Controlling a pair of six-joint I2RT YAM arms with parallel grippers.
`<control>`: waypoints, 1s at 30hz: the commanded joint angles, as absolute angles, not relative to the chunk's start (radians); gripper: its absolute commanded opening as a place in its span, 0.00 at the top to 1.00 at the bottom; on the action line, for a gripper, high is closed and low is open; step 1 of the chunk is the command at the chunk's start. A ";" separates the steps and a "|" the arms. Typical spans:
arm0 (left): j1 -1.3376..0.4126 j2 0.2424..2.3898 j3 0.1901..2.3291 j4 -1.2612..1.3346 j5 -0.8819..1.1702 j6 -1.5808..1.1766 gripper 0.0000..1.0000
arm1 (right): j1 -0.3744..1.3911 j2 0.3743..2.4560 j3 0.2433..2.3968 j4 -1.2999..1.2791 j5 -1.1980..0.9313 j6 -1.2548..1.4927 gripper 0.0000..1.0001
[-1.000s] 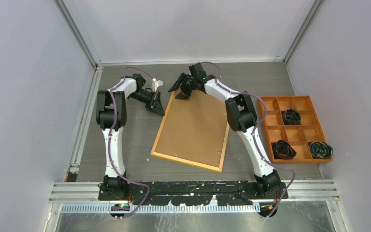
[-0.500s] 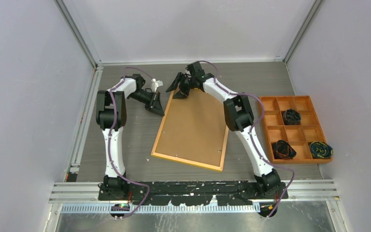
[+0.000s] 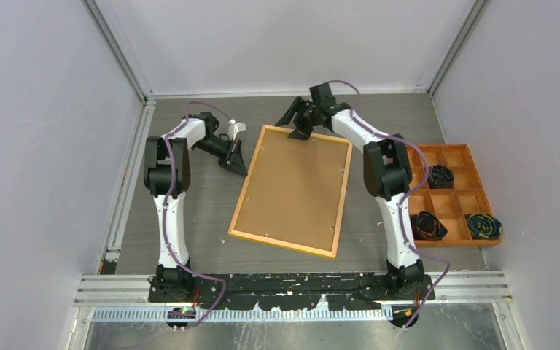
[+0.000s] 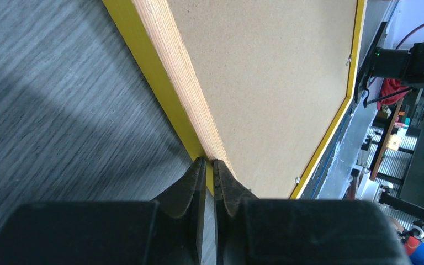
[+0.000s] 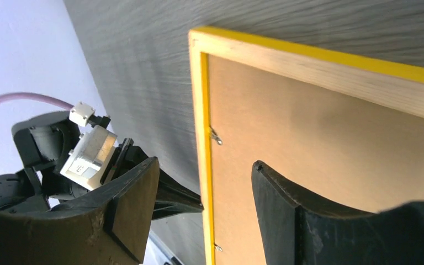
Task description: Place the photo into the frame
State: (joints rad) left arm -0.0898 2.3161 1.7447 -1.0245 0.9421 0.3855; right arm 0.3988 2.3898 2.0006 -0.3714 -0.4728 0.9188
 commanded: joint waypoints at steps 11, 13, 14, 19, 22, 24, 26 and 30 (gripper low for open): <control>-0.102 2.278 1.715 -1.046 0.882 0.438 0.90 | 0.356 2.171 1.743 -0.378 -0.132 0.825 0.37; -0.101 2.276 1.714 -1.046 0.879 0.442 0.90 | 0.355 2.187 1.750 -0.383 -0.127 0.825 0.37; -0.102 2.276 1.713 -1.047 0.877 0.442 0.90 | 0.354 2.193 1.753 -0.385 -0.124 0.824 0.38; -0.101 2.278 1.717 -1.048 0.879 0.443 0.90 | 0.354 2.209 1.753 -0.392 -0.082 0.817 0.39; -0.101 2.280 1.717 -1.048 0.879 0.443 0.90 | 0.353 2.225 1.765 -0.396 -0.063 0.810 0.40; -0.101 2.277 1.718 -1.049 0.880 0.443 0.90 | 0.353 2.238 1.777 -0.403 -0.045 0.804 0.40; -0.101 2.275 1.718 -1.049 0.881 0.443 0.90 | 0.352 2.250 1.787 -0.406 -0.035 0.803 0.41; -0.101 2.274 1.718 -1.050 0.882 0.442 0.90 | 0.352 2.264 1.799 -0.402 -0.006 0.802 0.44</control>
State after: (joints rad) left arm -0.0917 2.3032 1.7313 -1.0286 0.9310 0.4053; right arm 0.3515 2.2471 1.7584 -0.4030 -0.0711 0.8192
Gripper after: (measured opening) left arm 0.101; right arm 0.575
